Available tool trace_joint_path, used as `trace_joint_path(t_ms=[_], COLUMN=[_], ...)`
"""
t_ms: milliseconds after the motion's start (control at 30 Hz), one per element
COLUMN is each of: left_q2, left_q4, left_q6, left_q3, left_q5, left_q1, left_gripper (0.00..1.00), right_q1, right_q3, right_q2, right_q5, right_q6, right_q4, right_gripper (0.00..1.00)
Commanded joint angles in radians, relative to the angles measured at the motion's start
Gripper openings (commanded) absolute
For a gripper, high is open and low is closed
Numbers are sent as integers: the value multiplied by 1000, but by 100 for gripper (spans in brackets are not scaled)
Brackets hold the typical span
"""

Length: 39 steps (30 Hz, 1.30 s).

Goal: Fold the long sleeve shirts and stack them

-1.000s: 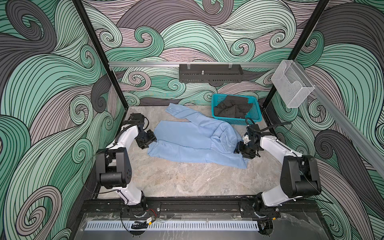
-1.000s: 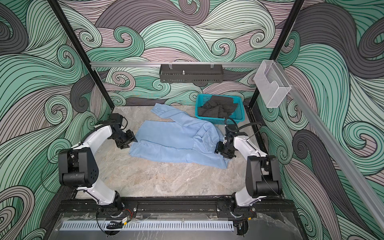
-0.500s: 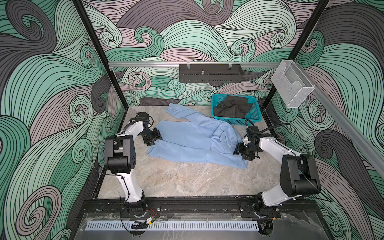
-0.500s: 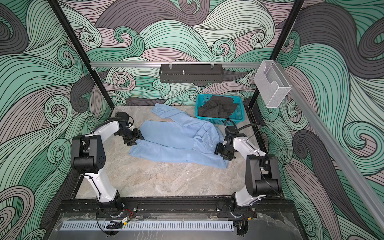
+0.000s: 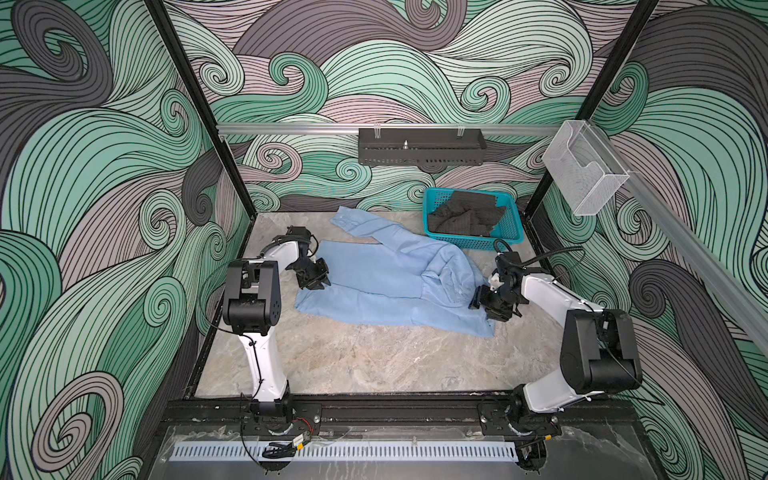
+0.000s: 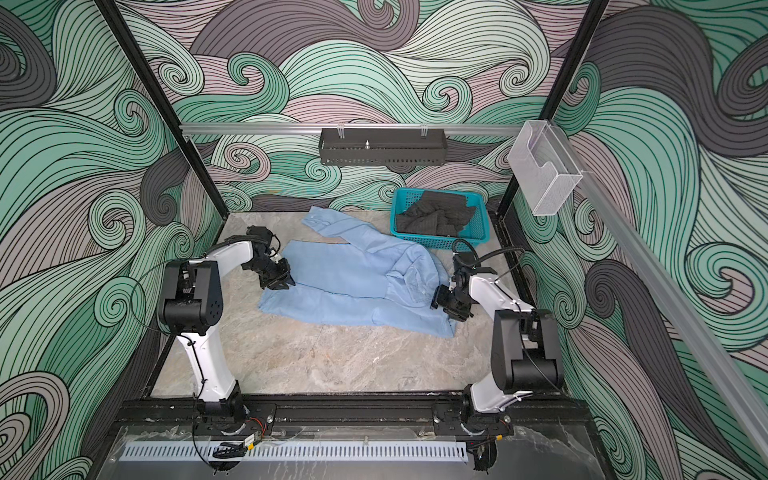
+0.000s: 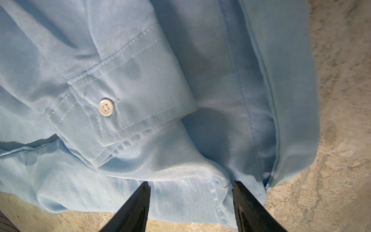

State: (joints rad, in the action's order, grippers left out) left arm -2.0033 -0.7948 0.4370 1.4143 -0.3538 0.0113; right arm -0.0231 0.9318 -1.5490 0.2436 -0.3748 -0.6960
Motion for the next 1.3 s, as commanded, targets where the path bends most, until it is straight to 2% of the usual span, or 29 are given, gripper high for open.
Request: trace_joint_path(t_ms=[0, 100, 200, 433, 567, 700, 1000, 1267], left_q2=[37, 78, 87, 2, -25, -30, -46, -1], left_q4=[-34, -21, -21, 22, 8, 18, 11, -17], left_q6=[9, 14, 24, 68, 65, 72, 80, 64], left_q3=[26, 8, 4, 31, 39, 39, 62, 50], left_q5=[33, 50, 76, 20, 44, 50, 40, 47], left_q1=[-1, -1, -10, -11, -11, -11, -11, -16], left_gripper=[45, 56, 59, 50, 48, 39, 0, 0], right_q1=[12, 14, 14, 14, 14, 13, 15, 22], right_q3=[-16, -16, -15, -18, -18, -18, -38, -60], right_q2=[32, 29, 25, 29, 35, 27, 36, 43], right_q5=[-5, 7, 22, 28, 32, 33, 26, 12], right_q6=[-1, 1, 1, 1, 1, 2, 0, -9], right_q4=[-14, -15, -12, -10, -13, -12, -8, 5], right_gripper=[68, 68, 68, 68, 68, 68, 69, 72])
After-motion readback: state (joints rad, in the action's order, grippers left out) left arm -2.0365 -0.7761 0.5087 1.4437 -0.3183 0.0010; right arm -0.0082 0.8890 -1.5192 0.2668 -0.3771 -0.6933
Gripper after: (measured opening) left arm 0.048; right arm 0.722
